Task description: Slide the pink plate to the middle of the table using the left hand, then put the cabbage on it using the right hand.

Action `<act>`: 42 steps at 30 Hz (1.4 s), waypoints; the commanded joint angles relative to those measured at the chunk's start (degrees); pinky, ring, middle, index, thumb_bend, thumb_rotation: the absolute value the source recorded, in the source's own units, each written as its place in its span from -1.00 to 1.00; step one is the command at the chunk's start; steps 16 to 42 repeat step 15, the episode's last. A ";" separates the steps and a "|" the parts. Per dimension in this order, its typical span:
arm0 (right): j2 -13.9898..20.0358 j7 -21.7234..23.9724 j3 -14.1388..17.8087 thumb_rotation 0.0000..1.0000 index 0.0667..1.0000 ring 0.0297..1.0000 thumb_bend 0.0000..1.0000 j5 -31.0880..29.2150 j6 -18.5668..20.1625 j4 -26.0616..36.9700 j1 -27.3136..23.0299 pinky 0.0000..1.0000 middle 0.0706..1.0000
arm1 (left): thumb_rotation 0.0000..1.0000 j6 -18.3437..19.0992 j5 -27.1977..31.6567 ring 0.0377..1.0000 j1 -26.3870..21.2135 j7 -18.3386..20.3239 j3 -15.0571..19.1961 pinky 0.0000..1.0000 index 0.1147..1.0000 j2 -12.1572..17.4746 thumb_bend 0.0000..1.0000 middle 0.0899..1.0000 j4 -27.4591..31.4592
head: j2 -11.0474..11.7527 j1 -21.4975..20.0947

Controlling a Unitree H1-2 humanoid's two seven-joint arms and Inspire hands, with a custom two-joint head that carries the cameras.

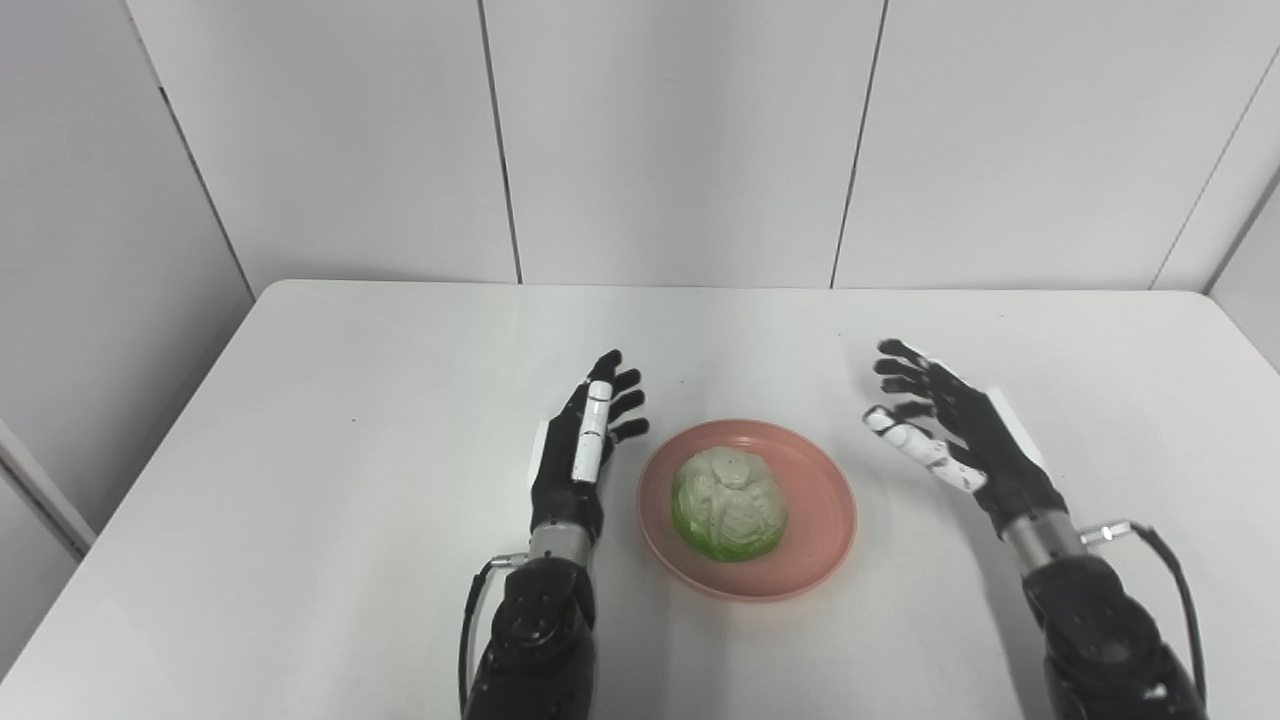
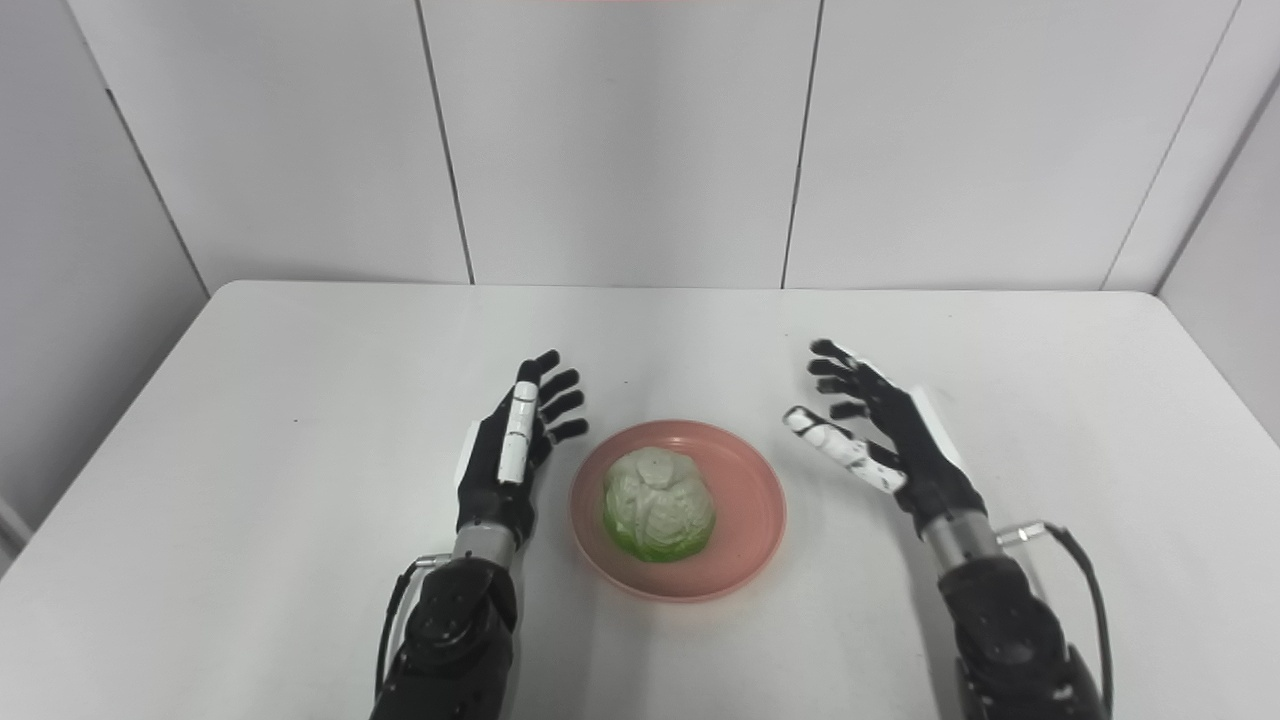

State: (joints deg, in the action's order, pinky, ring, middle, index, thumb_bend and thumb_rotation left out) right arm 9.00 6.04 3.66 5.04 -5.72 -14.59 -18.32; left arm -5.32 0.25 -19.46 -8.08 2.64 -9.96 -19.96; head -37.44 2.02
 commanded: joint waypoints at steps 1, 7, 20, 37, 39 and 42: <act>-3.08 -0.66 2.06 0.70 0.65 0.63 0.55 -6.25 1.45 0.21 -0.76 0.56 0.63 | 0.81 -2.56 -1.40 0.66 -0.26 -1.80 0.17 0.64 0.62 0.57 0.39 0.66 -0.96 | 0.09 -0.06; -9.39 -2.66 6.46 0.77 0.67 0.72 0.68 -15.76 6.28 -0.53 1.02 0.68 0.71 | 0.93 -1.91 -3.85 0.87 -0.22 -2.99 -0.73 0.83 0.72 1.41 0.41 0.83 -1.33 | -0.10 -0.27; -12.96 -5.53 6.49 0.93 0.75 0.81 0.61 -18.17 9.95 0.40 2.62 0.78 0.81 | 0.99 1.84 -5.25 0.98 0.64 -2.19 -1.88 0.99 0.86 2.39 0.62 0.95 -0.74 | -0.37 -1.36; -12.96 -5.53 6.49 0.93 0.75 0.81 0.61 -18.17 9.95 0.40 2.62 0.78 0.81 | 0.99 1.84 -5.25 0.98 0.64 -2.19 -1.88 0.99 0.86 2.39 0.62 0.95 -0.74 | -0.37 -1.36; -12.96 -5.53 6.49 0.93 0.75 0.81 0.61 -18.17 9.95 0.40 2.62 0.78 0.81 | 0.99 1.84 -5.25 0.98 0.64 -2.19 -1.88 0.99 0.86 2.39 0.62 0.95 -0.74 | -0.37 -1.36; -12.96 -5.53 6.49 0.93 0.75 0.81 0.61 -18.17 9.95 0.40 2.62 0.78 0.81 | 0.99 1.84 -5.25 0.98 0.64 -2.19 -1.88 0.99 0.86 2.39 0.62 0.95 -0.74 | -0.37 -1.36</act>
